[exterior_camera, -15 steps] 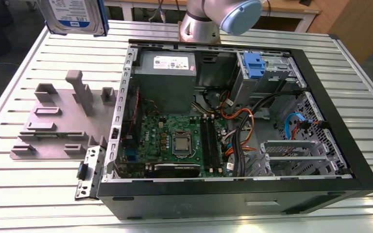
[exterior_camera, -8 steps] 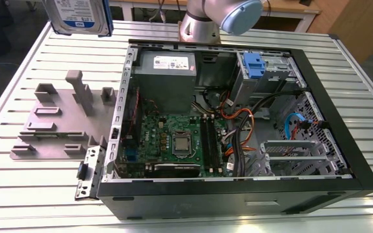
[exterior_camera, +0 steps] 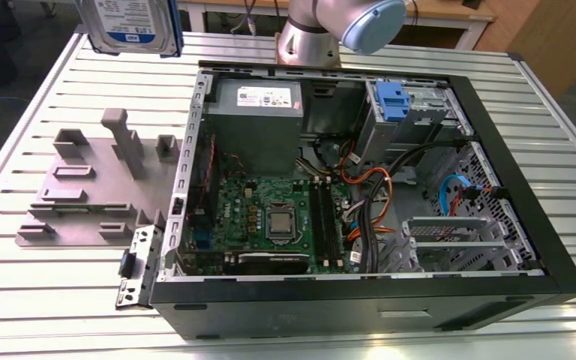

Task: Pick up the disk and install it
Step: 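Pick up the disk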

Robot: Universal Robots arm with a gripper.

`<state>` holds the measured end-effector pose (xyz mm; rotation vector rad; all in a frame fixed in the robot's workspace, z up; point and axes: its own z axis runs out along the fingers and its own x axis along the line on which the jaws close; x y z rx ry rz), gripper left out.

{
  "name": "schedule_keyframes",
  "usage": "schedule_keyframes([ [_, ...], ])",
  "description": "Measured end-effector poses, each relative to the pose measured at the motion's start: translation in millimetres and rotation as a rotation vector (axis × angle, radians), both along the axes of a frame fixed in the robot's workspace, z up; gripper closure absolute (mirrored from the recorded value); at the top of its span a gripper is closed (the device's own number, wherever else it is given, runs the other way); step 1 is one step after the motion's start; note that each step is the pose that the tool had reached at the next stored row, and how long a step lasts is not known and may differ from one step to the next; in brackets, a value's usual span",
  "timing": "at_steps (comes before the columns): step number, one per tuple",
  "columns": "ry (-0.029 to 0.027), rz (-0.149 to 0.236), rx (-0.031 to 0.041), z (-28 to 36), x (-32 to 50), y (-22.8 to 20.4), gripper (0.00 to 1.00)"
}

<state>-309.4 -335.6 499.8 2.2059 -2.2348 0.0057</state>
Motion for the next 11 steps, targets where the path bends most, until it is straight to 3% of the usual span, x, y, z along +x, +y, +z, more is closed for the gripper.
schedule_keyframes([
  [11, 0.0001, 0.000, -0.0001, 0.1, 12.5, 0.0, 0.64],
])
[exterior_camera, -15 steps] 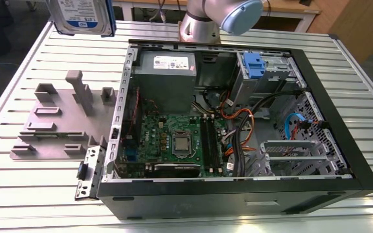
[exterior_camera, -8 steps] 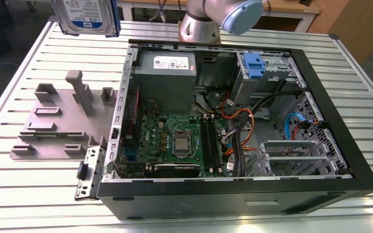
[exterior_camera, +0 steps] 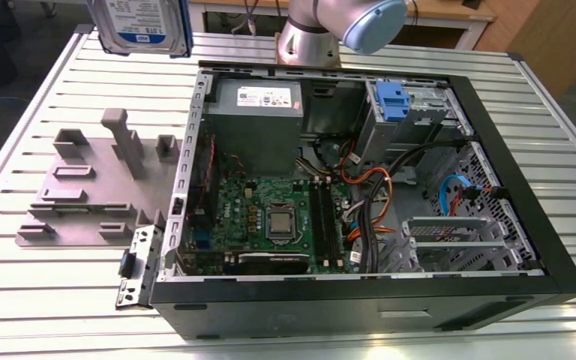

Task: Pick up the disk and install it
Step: 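Pick up the disk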

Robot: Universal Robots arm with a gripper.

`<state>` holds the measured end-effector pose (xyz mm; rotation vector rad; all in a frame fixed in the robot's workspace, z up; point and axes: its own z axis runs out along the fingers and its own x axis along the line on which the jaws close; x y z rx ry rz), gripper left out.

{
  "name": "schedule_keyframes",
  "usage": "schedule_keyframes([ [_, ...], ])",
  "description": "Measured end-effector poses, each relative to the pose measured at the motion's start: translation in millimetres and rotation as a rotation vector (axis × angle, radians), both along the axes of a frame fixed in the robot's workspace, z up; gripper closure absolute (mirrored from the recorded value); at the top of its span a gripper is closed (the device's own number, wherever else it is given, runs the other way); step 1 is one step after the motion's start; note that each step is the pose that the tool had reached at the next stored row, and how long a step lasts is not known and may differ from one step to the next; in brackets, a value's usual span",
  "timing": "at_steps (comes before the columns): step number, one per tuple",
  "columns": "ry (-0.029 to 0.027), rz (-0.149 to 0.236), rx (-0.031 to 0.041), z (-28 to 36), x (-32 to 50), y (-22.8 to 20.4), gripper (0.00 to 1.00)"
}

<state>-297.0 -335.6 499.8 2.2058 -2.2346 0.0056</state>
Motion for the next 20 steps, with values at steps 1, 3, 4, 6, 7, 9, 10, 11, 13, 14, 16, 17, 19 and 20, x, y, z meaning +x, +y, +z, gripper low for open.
schedule_keyframes([
  [1, -0.0001, 0.000, 0.0001, -0.1, 1.2, 0.0, 0.64],
  [3, -0.0001, 0.000, 0.0001, 0.0, 3.7, 0.0, 0.64],
  [4, -0.0001, 0.000, 0.0000, 0.0, 4.8, 0.0, 0.64],
  [6, -0.0001, 0.000, 0.0001, -0.1, 6.9, 0.0, 0.64],
  [7, -0.0001, 0.000, 0.0001, 0.0, 8.1, 0.0, 0.64],
  [9, -0.0001, 0.000, 0.0001, -0.1, 10.3, 0.0, 0.64],
  [10, -0.0001, 0.000, 0.0000, -0.1, 11.4, 0.0, 0.64],
  [11, -0.0001, 0.000, 0.0000, 0.0, 12.4, 0.0, 0.64],
  [13, -0.0001, 0.000, 0.0001, -0.1, 14.3, 0.0, 0.64],
  [14, -0.0001, 0.000, 0.0001, -0.1, 15.2, 0.0, 0.64],
  [16, 0.0000, 0.000, 0.0000, 0.0, 16.7, 0.0, 0.64],
  [17, -0.0001, 0.000, 0.0001, 0.0, 17.3, 0.0, 0.64],
  [19, -0.0001, 0.000, 0.0000, 0.0, 18.4, 0.0, 0.64],
  [20, -0.0001, 0.000, 0.0001, 0.0, 18.9, 0.0, 0.64],
])
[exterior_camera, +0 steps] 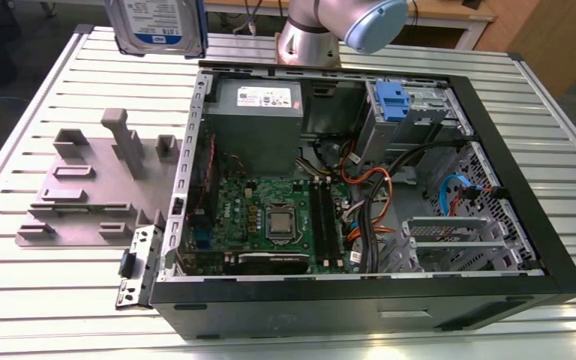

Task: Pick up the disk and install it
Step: 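Pick up the disk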

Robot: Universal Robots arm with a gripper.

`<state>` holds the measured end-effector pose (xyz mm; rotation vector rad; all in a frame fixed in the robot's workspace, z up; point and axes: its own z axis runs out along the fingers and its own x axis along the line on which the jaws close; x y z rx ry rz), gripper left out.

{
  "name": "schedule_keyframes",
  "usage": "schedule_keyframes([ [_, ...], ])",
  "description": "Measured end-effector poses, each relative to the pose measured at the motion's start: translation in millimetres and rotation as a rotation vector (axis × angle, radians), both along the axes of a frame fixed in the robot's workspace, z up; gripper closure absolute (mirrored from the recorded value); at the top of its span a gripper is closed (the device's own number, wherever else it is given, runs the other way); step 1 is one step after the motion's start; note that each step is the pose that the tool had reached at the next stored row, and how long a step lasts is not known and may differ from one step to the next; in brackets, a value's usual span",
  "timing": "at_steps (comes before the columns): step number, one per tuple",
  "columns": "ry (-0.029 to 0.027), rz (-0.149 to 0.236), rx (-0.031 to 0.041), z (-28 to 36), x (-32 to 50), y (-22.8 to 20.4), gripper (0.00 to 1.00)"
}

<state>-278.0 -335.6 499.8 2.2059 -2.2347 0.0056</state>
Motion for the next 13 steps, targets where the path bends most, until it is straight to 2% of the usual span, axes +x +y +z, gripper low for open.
schedule_keyframes([
  [5, 0.0000, 0.000, 0.0000, 0.0, 4.5, 0.0, 0.64],
  [13, 0.0000, 0.000, 0.0000, 0.0, 16.9, 0.0, 0.64],
])
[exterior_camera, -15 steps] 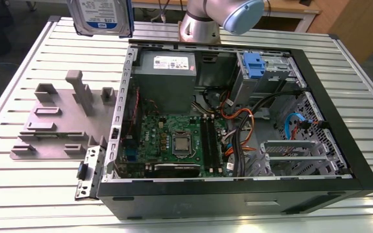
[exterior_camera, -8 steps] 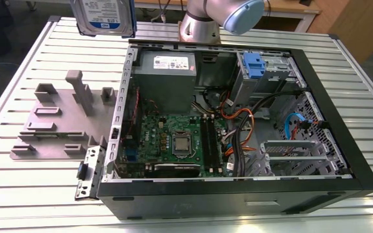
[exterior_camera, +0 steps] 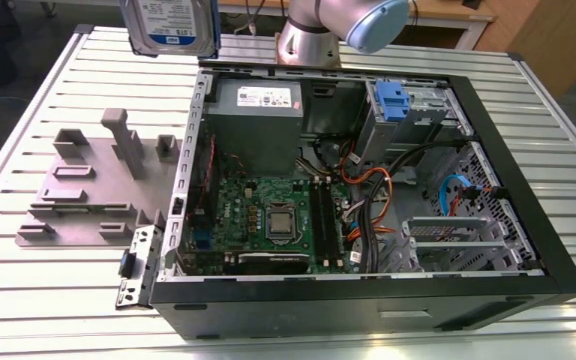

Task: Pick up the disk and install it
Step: 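Pick up the disk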

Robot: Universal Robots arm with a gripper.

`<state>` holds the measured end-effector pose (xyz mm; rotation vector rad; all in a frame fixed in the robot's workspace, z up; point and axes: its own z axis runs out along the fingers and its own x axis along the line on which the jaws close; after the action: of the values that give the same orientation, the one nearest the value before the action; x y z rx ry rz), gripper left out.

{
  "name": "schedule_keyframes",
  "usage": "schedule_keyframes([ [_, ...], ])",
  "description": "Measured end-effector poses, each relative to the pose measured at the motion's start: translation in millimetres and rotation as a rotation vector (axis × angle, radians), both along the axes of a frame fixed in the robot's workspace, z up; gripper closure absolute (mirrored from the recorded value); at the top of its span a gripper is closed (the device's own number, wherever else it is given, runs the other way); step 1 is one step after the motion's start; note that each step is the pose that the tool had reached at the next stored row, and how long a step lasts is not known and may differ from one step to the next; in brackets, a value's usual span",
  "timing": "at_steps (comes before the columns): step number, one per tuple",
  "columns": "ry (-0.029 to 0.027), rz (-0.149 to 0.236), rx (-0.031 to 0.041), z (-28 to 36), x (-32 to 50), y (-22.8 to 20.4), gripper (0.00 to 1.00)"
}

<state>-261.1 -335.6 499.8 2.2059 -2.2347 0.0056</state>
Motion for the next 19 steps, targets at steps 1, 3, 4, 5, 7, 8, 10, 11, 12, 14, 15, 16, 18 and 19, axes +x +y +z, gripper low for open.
schedule_keyframes([
  [1, 0.0000, 0.000, 0.0000, 0.0, 1.5, 0.0, 0.64],
  [3, 0.0000, 0.000, -0.0001, 0.0, 4.3, 0.0, 0.64],
  [4, 0.0000, 0.000, 0.0000, 0.0, 5.7, 0.0, 0.64],
  [5, 0.0000, 0.000, 0.0000, 0.0, 7.0, 0.0, 0.64],
  [7, 0.0000, 0.000, 0.0000, 0.0, 9.6, 0.0, 0.64],
  [8, 0.0000, 0.000, 0.0000, 0.0, 10.8, 0.0, 0.64],
  [10, 0.0001, 0.000, -0.0001, 0.0, 13.4, 0.0, 0.64],
  [11, 0.0000, 0.000, 0.0000, 0.0, 14.8, 0.0, 0.64],
  [12, 0.0000, 0.000, 0.0000, 0.0, 16.1, 0.0, 0.64],
  [14, 0.0001, 0.000, -0.0001, 0.0, 18.3, 0.0, 0.64],
  [15, 0.0000, 0.000, 0.0000, 0.0, 19.3, 0.0, 0.64],
  [16, 0.0001, 0.000, 0.0002, 0.0, 19.9, 0.0, 0.64],
  [18, 0.0001, 0.000, 0.0066, 0.1, 20.4, 0.0, 0.64],
  [19, 0.0000, 0.000, 0.0107, 0.0, 20.8, 0.0, 0.64],
])
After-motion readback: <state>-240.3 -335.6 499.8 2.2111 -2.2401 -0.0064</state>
